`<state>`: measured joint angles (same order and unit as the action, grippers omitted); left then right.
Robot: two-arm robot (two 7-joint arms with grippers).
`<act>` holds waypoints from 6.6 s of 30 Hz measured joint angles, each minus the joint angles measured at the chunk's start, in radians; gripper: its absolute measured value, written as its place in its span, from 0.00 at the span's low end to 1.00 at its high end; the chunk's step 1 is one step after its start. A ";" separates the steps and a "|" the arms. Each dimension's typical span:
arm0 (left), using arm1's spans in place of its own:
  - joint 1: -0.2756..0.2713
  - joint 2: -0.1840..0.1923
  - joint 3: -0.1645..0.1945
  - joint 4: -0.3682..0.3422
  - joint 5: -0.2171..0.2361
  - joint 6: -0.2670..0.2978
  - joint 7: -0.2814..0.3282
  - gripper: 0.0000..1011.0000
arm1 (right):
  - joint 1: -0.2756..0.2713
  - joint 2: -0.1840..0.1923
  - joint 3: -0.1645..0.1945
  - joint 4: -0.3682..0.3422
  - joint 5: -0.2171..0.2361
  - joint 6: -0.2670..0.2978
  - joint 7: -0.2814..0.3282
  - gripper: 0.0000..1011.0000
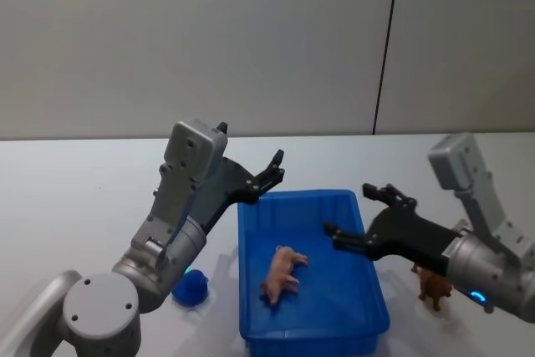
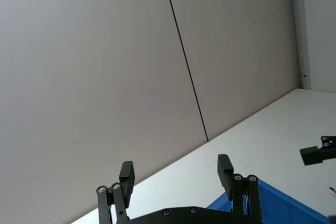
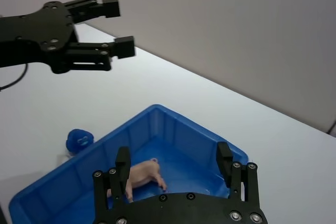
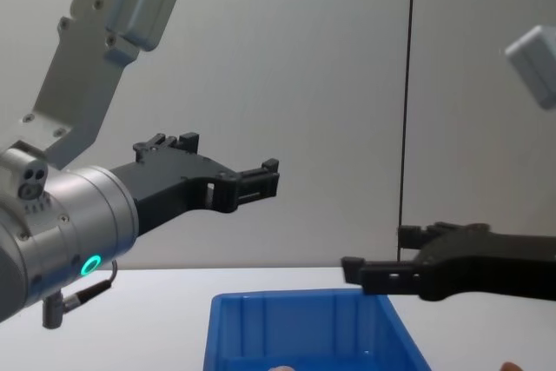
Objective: Pick up the two dolls from the table and place them into the box.
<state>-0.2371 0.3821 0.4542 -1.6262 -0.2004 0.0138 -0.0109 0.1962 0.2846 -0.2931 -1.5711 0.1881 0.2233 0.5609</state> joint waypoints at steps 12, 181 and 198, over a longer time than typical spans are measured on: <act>0.000 0.000 0.000 0.000 0.000 0.000 0.000 0.99 | -0.076 0.078 0.046 -0.054 0.053 -0.002 -0.075 0.99; 0.061 0.062 -0.022 -0.077 -0.018 0.062 0.051 0.99 | -0.132 0.197 0.088 -0.079 0.171 -0.123 -0.031 0.99; 0.210 0.196 -0.062 -0.190 -0.154 0.163 0.130 0.99 | -0.141 0.207 0.095 -0.081 0.182 -0.133 -0.033 0.99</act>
<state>-0.0272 0.5776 0.3919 -1.8161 -0.3540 0.1764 0.1189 0.0554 0.4920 -0.1986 -1.6519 0.3703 0.0902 0.5277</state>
